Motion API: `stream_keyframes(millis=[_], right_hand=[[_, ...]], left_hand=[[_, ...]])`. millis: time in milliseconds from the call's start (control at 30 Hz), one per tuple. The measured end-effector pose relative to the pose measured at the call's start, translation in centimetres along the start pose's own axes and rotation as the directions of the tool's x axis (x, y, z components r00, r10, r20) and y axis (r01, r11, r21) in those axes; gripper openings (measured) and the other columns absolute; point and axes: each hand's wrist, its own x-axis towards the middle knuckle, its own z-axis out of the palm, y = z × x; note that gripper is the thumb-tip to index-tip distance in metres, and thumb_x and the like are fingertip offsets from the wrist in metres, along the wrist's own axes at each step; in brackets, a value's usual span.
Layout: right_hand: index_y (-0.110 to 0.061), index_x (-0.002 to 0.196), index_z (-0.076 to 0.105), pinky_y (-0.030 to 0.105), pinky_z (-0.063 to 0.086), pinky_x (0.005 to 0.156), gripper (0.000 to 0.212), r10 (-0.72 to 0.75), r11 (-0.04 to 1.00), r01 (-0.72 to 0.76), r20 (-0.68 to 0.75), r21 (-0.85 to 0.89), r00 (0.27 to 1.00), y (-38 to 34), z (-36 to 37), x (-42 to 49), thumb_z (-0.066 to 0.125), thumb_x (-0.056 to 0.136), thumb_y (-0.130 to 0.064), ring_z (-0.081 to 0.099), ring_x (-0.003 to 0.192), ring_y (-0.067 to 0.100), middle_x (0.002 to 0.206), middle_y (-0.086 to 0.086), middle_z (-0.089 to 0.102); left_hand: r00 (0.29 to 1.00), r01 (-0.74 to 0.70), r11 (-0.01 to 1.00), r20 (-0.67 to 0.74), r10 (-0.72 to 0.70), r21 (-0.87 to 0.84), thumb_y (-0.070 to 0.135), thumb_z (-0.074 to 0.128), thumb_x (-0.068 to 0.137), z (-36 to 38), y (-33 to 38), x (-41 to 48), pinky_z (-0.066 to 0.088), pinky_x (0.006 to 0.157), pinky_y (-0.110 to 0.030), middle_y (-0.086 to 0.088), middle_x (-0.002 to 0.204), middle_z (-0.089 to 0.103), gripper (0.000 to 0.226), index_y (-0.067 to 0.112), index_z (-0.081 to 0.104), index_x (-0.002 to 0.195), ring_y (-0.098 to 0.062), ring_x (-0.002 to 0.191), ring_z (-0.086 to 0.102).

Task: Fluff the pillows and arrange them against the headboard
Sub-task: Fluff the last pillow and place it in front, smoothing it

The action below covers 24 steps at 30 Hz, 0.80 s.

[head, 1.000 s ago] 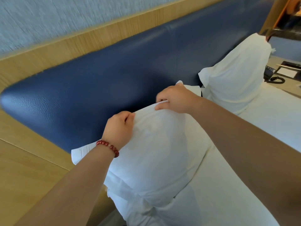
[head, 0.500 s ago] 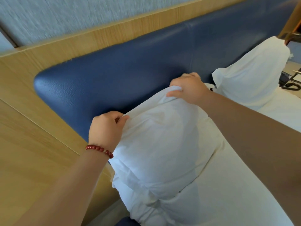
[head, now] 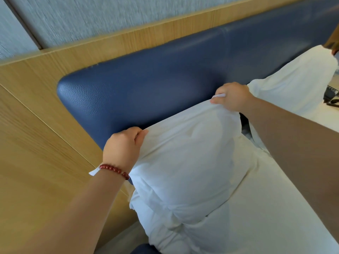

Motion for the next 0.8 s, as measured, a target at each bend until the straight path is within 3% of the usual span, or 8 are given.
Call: stream_keyframes(millis=[67, 133, 233, 300, 400, 600, 700, 800], right_hand=[[-0.018, 0.065, 0.048, 0.034, 0.035, 0.068, 0.035, 0.058, 0.996, -0.057, -0.014, 0.072, 0.998, 1.0, -0.2, -0.2, 0.057, 0.091, -0.040, 0.046, 0.073, 0.026, 0.075, 0.004, 0.050], [-0.015, 0.075, 0.055, 0.029, 0.038, 0.058, 0.031, 0.122, 0.950, -0.112, -0.018, 0.293, 0.992, 1.8, -0.1, -0.6, 0.055, 0.096, -0.037, 0.046, 0.062, 0.023, 0.071, 0.002, 0.051], [-0.012, 0.097, 0.064, 0.028, 0.043, 0.068, 0.021, 0.148, 0.899, -0.110, -0.056, 0.425, 0.987, 2.9, -0.2, -1.1, 0.054, 0.098, -0.030, 0.057, 0.079, 0.022, 0.088, 0.000, 0.060], [-0.012, 0.102, 0.068, 0.029, 0.044, 0.080, 0.021, 0.169, 0.895, -0.135, -0.043, 0.425, 0.985, 3.8, -0.7, -1.1, 0.056, 0.096, -0.029, 0.060, 0.098, 0.024, 0.101, 0.003, 0.066], [-0.013, 0.101, 0.070, 0.029, 0.044, 0.087, 0.021, 0.215, 0.897, -0.199, 0.004, 0.395, 0.977, 5.0, -1.3, -0.9, 0.060, 0.095, -0.030, 0.062, 0.105, 0.026, 0.107, 0.007, 0.070], [-0.020, 0.105, 0.070, 0.028, 0.046, 0.081, 0.020, 0.237, 0.834, -0.230, 0.050, 0.501, 0.970, 5.4, -0.9, -0.9, 0.061, 0.094, -0.034, 0.064, 0.104, 0.026, 0.108, 0.005, 0.069], [-0.020, 0.106, 0.069, 0.027, 0.043, 0.078, 0.020, 0.233, 0.834, -0.218, 0.036, 0.507, 0.972, 5.0, -0.6, -0.9, 0.059, 0.095, -0.034, 0.062, 0.103, 0.025, 0.107, 0.004, 0.068], [-0.015, 0.112, 0.069, 0.030, 0.046, 0.086, 0.029, 0.279, 0.848, -0.260, 0.028, 0.461, 0.960, 5.0, -0.8, -0.8, 0.059, 0.095, -0.036, 0.061, 0.107, 0.028, 0.112, 0.007, 0.068]], left_hand=[[1.000, -0.008, 1.000, -0.023, 0.009, 0.030, 0.028, 0.064, 0.093, 0.0, -0.3, -0.1, 0.022, 0.044, -0.020, 0.012, 0.044, 0.031, 0.030, 0.010, 0.065, 0.068, -0.020, 0.041, 0.035], [1.000, -0.007, 1.000, -0.022, 0.008, 0.026, 0.027, 0.064, 0.092, 0.0, -0.3, -0.1, 0.027, 0.045, -0.022, 0.014, 0.043, 0.030, 0.029, 0.010, 0.065, 0.069, -0.021, 0.041, 0.035], [0.998, 0.053, 0.998, 0.034, -0.051, -0.034, 0.031, 0.061, 0.093, -0.2, -0.1, 0.3, 0.040, 0.044, -0.031, 0.003, 0.043, 0.045, 0.032, 0.009, 0.065, 0.069, -0.023, 0.043, 0.044], [0.992, 0.097, 0.993, 0.090, -0.092, -0.062, 0.034, 0.059, 0.094, -0.4, -0.1, 0.6, 0.048, 0.050, -0.038, -0.005, 0.049, 0.054, 0.034, 0.009, 0.067, 0.072, -0.024, 0.049, 0.052], [0.985, 0.102, 0.994, 0.141, -0.096, -0.037, 0.036, 0.054, 0.096, -0.5, -0.4, 0.6, 0.052, 0.057, -0.042, -0.007, 0.059, 0.062, 0.034, 0.011, 0.069, 0.078, -0.025, 0.057, 0.058], [0.996, -0.085, 0.996, 0.039, 0.086, -0.020, 0.024, 0.062, 0.093, 0.3, 1.4, 0.5, 0.048, 0.053, -0.029, 0.001, 0.065, 0.064, 0.015, 0.013, 0.073, 0.097, -0.019, 0.052, 0.052], [0.997, -0.016, 0.998, 0.074, 0.021, -0.065, 0.028, 0.066, 0.091, 0.7, 2.7, 1.7, 0.049, 0.069, -0.027, 0.000, 0.087, 0.073, 0.023, 0.014, 0.072, 0.108, -0.020, 0.074, 0.064], [0.988, 0.090, 0.990, 0.133, -0.075, -0.107, 0.025, 0.063, 0.093, 0.5, 3.4, 2.3, 0.050, 0.065, -0.024, 0.006, 0.074, 0.070, 0.015, 0.017, 0.075, 0.094, -0.011, 0.064, 0.060]])
